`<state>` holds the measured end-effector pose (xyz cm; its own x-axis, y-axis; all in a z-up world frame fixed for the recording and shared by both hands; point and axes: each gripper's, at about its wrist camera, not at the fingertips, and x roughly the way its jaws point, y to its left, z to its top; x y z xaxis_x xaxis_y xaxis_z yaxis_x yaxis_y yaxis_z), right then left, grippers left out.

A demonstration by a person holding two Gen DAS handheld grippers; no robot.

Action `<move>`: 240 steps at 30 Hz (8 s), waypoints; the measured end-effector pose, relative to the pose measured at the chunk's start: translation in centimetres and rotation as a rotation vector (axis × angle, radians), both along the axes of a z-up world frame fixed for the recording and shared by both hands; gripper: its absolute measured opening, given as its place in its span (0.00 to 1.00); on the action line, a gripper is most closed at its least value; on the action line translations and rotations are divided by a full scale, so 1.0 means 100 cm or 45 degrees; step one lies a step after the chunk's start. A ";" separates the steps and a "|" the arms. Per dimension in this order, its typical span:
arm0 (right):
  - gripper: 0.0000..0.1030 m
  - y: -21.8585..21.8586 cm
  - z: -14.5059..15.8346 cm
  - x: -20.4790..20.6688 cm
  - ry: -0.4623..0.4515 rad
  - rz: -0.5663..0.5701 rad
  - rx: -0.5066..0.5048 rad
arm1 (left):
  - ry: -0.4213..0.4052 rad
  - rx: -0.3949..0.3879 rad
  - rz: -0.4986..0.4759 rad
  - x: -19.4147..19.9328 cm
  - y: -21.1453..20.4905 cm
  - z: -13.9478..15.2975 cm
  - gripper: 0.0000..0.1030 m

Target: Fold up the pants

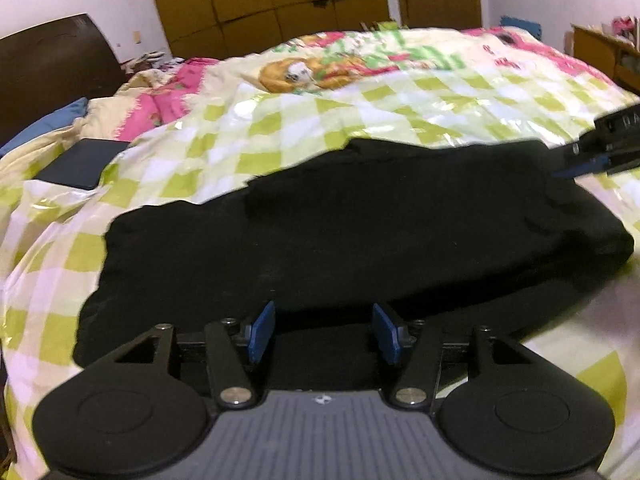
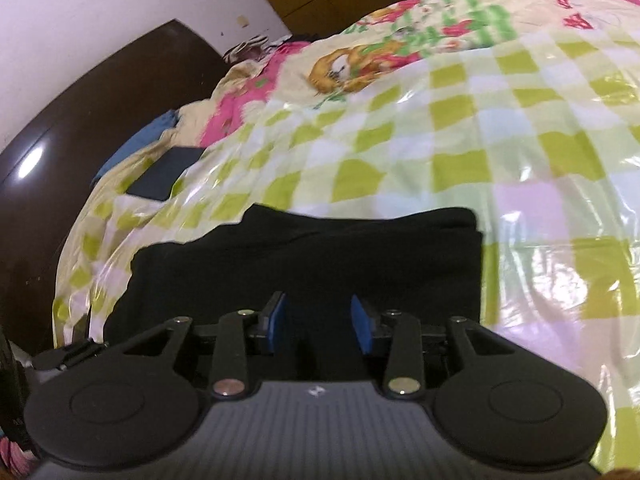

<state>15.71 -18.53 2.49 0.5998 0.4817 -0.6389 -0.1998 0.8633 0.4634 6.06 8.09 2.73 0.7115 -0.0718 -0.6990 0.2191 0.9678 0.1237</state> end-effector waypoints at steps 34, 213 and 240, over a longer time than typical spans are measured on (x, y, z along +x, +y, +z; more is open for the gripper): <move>0.53 0.245 -0.038 -0.016 -0.274 0.654 -0.618 | -0.051 -0.112 0.032 -0.031 0.093 -0.017 0.75; 0.19 0.081 -0.019 0.071 0.124 -0.086 -0.025 | -0.043 -0.161 -0.069 0.019 0.004 -0.001 0.86; 0.35 0.040 -0.041 0.060 0.087 -0.141 0.103 | -0.018 -0.093 -0.042 0.068 -0.011 -0.021 1.00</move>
<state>21.67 -14.54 -1.64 0.6084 0.4667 -0.6419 -0.0708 0.8375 0.5418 12.89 6.94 0.59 0.7177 -0.1458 -0.6809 0.2496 0.9667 0.0561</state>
